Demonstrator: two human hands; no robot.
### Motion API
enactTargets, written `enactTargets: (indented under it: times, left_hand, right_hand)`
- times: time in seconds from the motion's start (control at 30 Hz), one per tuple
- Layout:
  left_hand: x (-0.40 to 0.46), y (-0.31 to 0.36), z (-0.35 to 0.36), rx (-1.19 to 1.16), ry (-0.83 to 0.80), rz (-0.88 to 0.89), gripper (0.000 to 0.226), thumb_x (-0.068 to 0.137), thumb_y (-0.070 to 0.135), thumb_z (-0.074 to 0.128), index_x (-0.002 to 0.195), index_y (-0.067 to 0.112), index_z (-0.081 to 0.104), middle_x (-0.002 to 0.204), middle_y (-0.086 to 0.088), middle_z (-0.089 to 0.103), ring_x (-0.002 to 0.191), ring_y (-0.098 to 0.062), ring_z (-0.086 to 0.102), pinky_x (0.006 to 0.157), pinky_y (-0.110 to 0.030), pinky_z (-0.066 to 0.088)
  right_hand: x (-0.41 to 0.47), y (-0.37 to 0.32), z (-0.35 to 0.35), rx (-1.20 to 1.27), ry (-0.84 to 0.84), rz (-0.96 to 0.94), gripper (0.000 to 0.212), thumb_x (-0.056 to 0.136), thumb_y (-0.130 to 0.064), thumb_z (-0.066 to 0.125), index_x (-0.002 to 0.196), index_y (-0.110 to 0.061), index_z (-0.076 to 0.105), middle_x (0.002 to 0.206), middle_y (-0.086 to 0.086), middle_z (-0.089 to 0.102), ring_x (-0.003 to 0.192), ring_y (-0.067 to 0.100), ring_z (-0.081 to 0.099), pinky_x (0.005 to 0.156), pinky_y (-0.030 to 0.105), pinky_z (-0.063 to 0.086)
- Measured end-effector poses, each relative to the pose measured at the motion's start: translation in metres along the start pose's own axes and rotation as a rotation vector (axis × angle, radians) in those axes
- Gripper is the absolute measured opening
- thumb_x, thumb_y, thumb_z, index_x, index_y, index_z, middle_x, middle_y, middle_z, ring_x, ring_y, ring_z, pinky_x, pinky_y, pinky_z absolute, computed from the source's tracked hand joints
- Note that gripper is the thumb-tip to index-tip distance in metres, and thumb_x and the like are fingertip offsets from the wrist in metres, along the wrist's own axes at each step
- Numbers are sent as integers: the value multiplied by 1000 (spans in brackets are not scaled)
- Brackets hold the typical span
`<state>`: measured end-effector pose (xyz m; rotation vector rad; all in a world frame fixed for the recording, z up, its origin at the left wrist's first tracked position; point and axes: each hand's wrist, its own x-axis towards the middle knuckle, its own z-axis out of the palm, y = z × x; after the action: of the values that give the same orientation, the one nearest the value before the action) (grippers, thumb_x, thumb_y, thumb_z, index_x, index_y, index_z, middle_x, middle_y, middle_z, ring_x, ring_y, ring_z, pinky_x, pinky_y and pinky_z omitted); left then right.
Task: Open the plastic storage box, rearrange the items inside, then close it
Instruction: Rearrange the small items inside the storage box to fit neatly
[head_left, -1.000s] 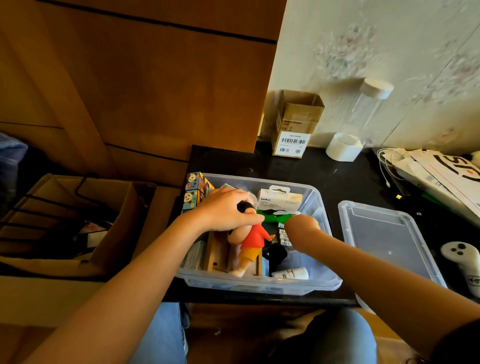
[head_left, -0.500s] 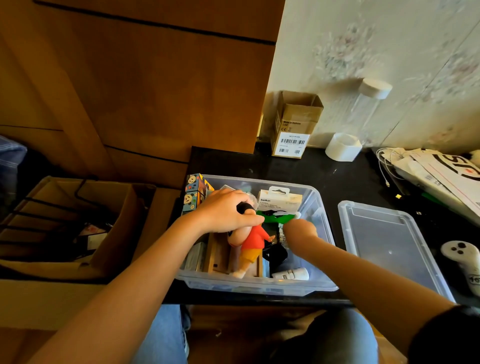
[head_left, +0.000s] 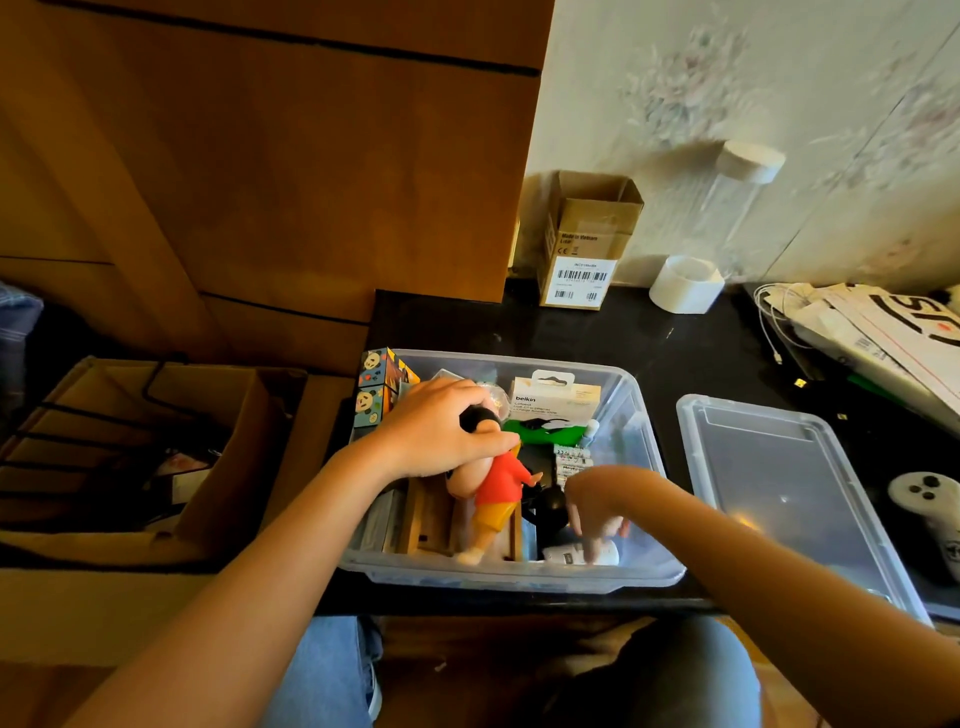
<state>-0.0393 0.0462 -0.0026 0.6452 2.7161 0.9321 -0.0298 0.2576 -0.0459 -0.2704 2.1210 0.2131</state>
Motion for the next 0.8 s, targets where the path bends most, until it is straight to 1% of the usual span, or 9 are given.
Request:
enactTargets:
  times: [0.1,0.17,0.3,0.4,0.47,0.5,0.57,0.67,0.8]
  left_hand:
    - [0,-1,1,-11,12,11,40,72,63,53,92,30,65,98,12,58,100,-9,48,89,-37,42]
    - [1,-1,1,-15,18,16,39,72,62,54,90,30,65,97,12,58,99,-9,49,89,-37,42]
    - [1,-1,2,-11,9,12,38,72,64,54,90,32,63,97,13,58,99,-10,50,90,-38,42]
    - [0,-1,1,-11,5,13,34,73,63,53,89,35,61,98,14,58,100,-8,49,91,-38,41]
    - [1,0,1,-14,11,15,36,73,62,54,91,32,63,99,14,59,100,-8,49,91,-37,41]
    - [0,0,1,-17,15,14,39,72,62,54,92,31,64,100,13,59,101,-8,49,92,-37,41]
    - [-1,1,1,-29,25,13,40,72,61,54,94,30,65,103,12,60,103,-8,49,93,-37,40]
    - [-1,2,1,-38,25,14,37,71,61,54,93,32,64,104,12,60,105,-8,48,94,-38,40]
    - [-2,2,0,-50,27,23,46,68,67,51,91,31,64,100,13,60,103,-8,49,93,-39,40]
  right_hand:
    - [-2,-1,12,-47,47,-137,46,83,-24,67,125,-10,55,124,11,57,108,27,56,94,35,47]
    - [-3,0,16,-98,82,-173,45,85,-26,64,125,-10,55,121,11,59,110,28,54,94,34,43]
    - [-12,5,9,-49,16,-207,56,86,-38,61,132,-10,47,127,10,54,114,27,51,95,34,41]
    - [-24,11,-9,127,-44,-233,52,87,-38,60,129,-12,48,118,10,56,102,25,57,90,35,50]
    - [-29,16,-23,377,-82,-244,38,90,-32,57,121,-11,52,101,8,59,79,18,61,70,27,54]
    - [-31,17,-28,451,-43,-241,31,91,-32,56,115,-13,52,94,7,60,70,15,61,61,22,51]
    - [-29,18,-33,470,79,-217,25,91,-33,56,109,-15,51,91,8,61,67,15,60,53,17,47]
    - [-19,14,-28,427,184,-161,31,90,-26,58,115,-9,51,106,15,64,77,19,59,60,19,49]
    - [-6,9,-15,258,404,-82,27,87,-15,57,113,-7,53,109,11,60,86,17,52,79,25,47]
